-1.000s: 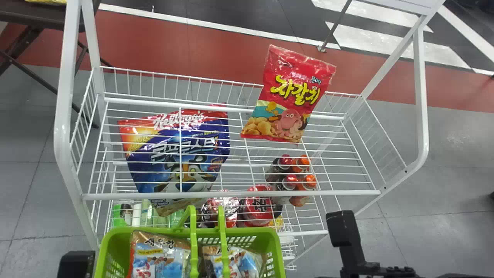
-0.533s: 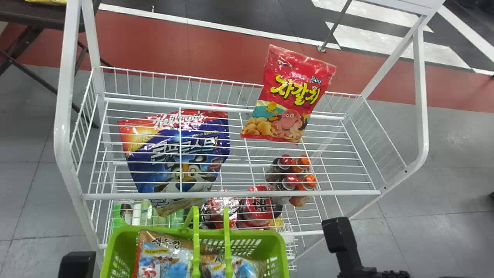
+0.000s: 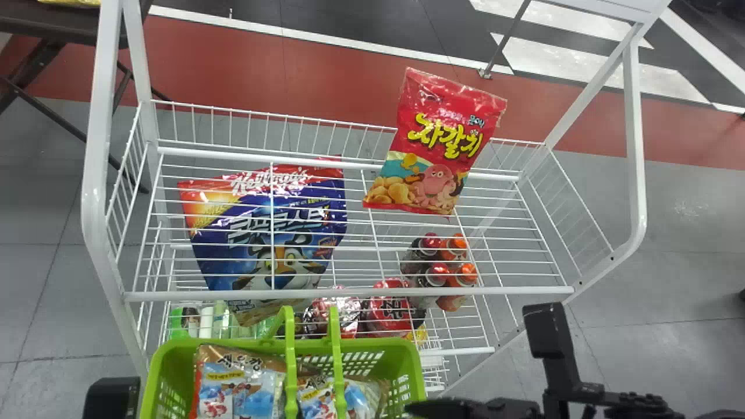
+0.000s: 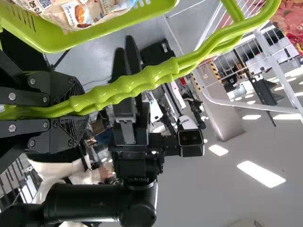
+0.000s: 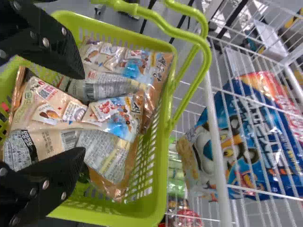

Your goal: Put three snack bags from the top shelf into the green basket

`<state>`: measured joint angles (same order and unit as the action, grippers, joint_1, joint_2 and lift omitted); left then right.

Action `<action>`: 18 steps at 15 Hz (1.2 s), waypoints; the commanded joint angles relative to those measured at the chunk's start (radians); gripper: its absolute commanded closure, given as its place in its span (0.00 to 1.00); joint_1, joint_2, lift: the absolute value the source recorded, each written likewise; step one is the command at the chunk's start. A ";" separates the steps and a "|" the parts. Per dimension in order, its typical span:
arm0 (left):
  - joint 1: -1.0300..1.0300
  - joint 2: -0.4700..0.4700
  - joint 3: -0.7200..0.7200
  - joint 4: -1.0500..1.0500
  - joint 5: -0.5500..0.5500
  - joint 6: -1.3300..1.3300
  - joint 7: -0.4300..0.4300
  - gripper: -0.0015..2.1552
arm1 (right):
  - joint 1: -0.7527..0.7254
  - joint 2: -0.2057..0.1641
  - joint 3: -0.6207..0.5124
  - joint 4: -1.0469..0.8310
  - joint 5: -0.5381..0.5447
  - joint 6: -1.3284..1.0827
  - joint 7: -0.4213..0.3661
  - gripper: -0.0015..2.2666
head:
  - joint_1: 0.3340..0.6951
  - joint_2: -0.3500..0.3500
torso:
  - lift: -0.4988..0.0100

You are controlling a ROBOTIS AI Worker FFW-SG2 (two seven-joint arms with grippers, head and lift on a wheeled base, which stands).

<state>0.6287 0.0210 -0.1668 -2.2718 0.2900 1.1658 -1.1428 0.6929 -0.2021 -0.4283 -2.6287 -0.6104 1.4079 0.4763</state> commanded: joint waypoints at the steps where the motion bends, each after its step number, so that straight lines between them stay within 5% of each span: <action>1: -0.003 0.000 -0.003 0.005 0.000 -0.001 0.000 0.79 | 0.017 0.020 0.028 0.010 0.066 -0.310 0.011 0.03 | 1.00 0.00 | 0.89; 6: -0.007 0.002 -0.016 0.021 0.000 -0.007 0.002 0.79 | 0.096 0.044 0.138 0.070 0.166 -0.893 -0.058 0.04 | 1.00 0.00 | 0.89; 11: 0.002 0.007 -0.023 0.023 0.000 -0.013 -0.002 0.79 | 0.183 0.038 0.321 0.196 0.380 -1.301 -0.269 0.04 | 1.00 0.00 | 0.89; 18: 0.014 0.011 -0.016 0.025 0.009 -0.031 -0.020 0.79 | 0.350 0.009 0.292 0.141 0.383 -1.329 -0.323 0.04 | 1.00 0.00 | 0.89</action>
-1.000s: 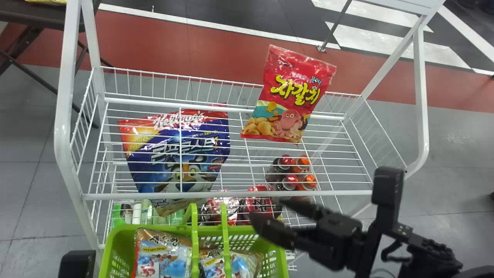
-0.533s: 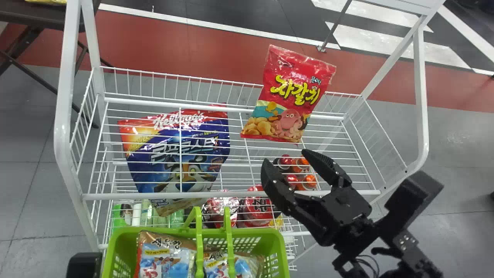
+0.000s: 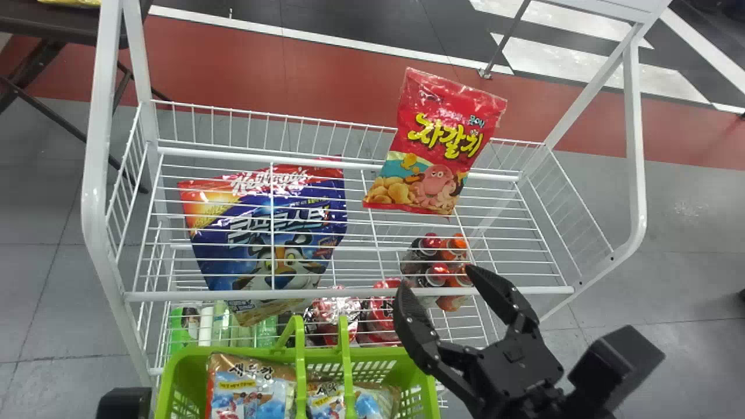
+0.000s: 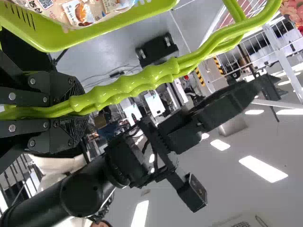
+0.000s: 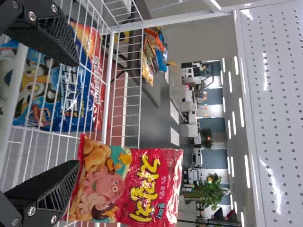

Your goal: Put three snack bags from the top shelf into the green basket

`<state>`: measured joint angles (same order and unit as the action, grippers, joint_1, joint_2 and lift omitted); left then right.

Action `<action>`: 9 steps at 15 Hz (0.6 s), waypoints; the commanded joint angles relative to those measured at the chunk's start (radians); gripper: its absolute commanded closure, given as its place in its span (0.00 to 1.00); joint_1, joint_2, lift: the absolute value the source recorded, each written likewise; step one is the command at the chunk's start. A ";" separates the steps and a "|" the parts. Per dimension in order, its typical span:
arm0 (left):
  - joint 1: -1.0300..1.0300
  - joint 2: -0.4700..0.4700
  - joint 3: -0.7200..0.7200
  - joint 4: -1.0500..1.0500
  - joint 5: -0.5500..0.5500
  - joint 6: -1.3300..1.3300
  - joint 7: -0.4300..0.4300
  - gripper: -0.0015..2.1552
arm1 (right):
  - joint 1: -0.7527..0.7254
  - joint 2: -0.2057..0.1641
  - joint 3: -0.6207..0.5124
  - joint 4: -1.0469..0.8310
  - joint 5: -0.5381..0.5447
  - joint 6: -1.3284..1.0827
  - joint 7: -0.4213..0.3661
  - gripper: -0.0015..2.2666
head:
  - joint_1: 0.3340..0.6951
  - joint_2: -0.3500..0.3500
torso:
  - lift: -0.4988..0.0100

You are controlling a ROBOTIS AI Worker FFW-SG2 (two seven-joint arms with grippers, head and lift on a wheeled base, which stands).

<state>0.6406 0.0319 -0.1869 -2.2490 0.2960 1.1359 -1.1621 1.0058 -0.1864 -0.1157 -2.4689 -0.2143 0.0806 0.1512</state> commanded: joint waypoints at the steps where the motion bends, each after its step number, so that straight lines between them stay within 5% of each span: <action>1: 0.005 0.002 0.007 0.005 0.003 -0.011 -0.002 0.79 | 0.050 -0.008 -0.025 -0.025 -0.019 -0.001 0.008 0.04 | 1.00 0.00 | 0.89; 9: 0.027 0.003 0.026 -0.001 0.018 -0.032 -0.010 0.79 | 0.077 -0.024 -0.015 -0.024 -0.019 -0.017 0.014 0.04 | 1.00 0.00 | 0.89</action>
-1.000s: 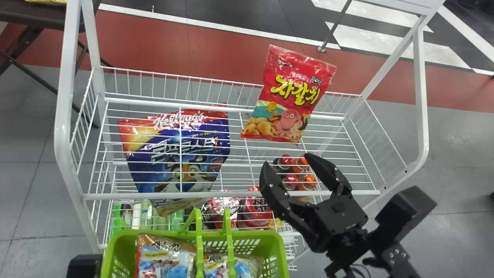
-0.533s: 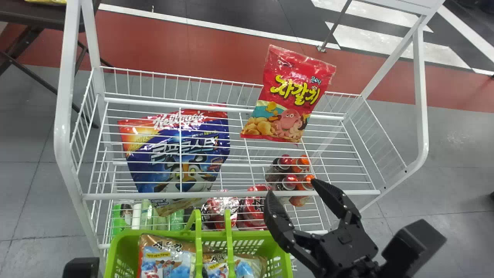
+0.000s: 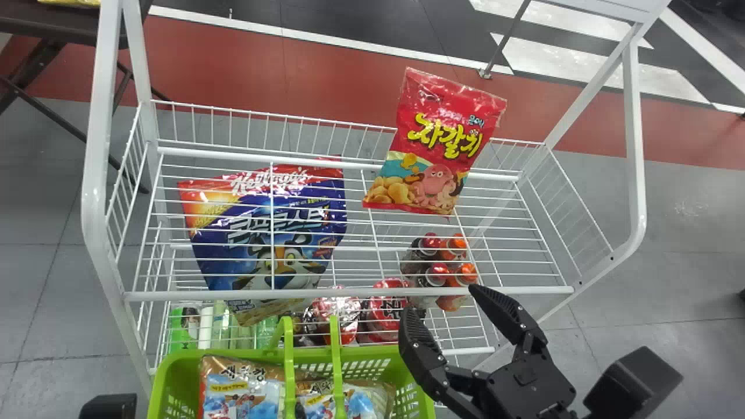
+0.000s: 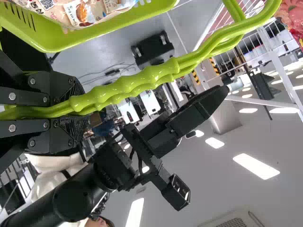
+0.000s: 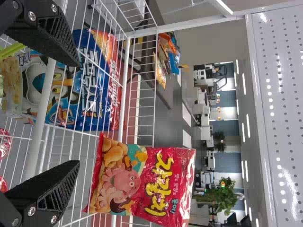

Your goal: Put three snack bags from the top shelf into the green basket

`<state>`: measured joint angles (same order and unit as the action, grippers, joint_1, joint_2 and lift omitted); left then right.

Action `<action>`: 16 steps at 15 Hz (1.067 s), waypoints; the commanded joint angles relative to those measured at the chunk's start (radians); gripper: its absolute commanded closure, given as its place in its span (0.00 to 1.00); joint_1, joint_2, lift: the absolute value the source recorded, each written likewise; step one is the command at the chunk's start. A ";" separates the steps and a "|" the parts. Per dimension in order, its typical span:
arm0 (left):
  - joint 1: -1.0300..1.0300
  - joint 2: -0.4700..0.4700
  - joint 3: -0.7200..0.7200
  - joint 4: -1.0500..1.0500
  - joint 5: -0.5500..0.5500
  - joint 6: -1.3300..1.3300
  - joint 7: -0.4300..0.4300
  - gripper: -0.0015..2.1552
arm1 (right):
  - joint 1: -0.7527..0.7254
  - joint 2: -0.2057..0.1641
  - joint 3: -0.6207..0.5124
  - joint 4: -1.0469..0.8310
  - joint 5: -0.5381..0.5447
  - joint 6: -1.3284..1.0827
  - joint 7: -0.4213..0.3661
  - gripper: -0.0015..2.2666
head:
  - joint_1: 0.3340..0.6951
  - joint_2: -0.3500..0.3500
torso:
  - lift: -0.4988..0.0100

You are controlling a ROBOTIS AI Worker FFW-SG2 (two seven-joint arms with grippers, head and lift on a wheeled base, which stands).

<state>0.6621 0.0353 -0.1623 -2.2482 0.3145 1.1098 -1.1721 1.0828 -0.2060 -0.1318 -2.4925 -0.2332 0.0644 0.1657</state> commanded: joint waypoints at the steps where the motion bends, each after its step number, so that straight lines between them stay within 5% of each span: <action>1: 0.010 0.000 0.004 -0.002 0.000 -0.006 -0.001 0.79 | 0.000 -0.009 0.001 0.000 0.000 -0.001 0.000 0.04 | 1.00 0.00 | 0.89; 16: 0.028 0.006 0.020 -0.027 0.009 -0.009 -0.009 0.79 | -0.015 -0.007 0.037 0.029 0.000 -0.001 0.028 0.04 | 1.00 0.00 | 0.89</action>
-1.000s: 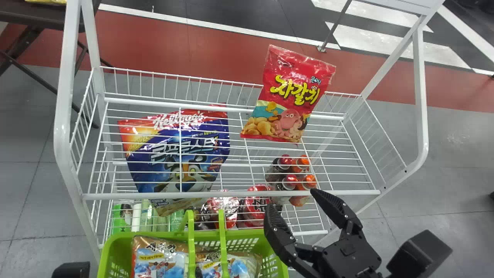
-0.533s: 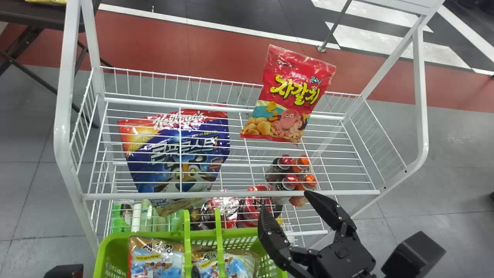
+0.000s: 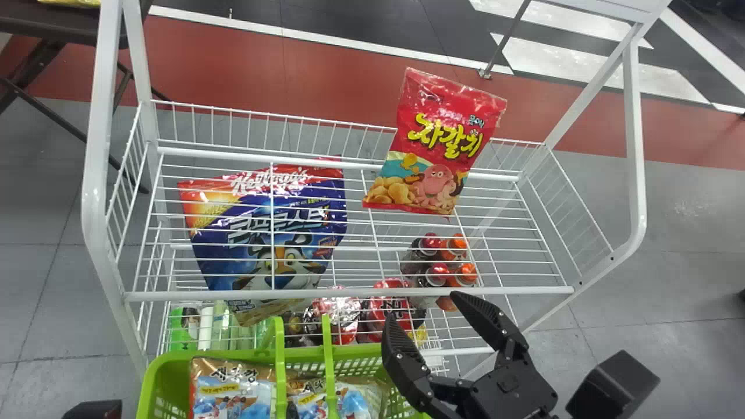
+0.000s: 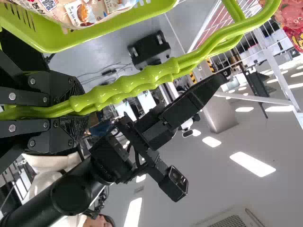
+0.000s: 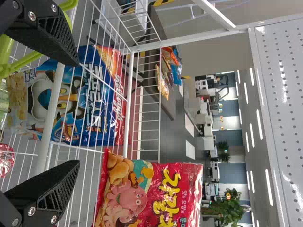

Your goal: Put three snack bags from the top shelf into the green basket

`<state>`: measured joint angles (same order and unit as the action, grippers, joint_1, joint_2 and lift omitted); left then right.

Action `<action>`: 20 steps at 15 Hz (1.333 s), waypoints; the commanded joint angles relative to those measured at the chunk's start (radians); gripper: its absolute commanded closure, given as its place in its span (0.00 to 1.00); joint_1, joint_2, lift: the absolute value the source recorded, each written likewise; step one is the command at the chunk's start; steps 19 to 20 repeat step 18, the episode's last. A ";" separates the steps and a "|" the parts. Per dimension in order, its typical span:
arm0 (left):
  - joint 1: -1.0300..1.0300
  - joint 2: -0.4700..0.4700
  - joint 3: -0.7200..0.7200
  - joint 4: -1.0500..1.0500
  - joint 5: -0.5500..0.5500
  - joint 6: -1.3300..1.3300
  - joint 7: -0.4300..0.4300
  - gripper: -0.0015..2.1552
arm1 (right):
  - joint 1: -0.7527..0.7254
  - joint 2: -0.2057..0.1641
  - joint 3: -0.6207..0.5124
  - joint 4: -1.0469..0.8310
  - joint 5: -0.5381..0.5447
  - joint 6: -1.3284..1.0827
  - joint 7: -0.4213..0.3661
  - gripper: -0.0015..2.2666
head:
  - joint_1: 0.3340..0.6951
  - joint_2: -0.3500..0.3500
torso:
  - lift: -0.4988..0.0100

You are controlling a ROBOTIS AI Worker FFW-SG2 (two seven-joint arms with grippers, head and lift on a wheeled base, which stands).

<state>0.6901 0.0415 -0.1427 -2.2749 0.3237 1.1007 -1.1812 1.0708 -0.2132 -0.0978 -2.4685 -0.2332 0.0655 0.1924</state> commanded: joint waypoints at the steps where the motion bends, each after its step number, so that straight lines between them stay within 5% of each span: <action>1: 0.000 0.000 0.000 0.000 0.000 0.000 0.000 0.79 | -0.003 -0.002 0.004 0.010 0.000 -0.005 0.001 0.04 | 1.00 0.00 | 0.89; 20: -0.004 0.009 0.011 0.014 0.008 -0.012 0.003 0.79 | -0.002 0.015 0.017 0.017 -0.018 0.011 0.030 0.04 | 1.00 0.00 | 0.89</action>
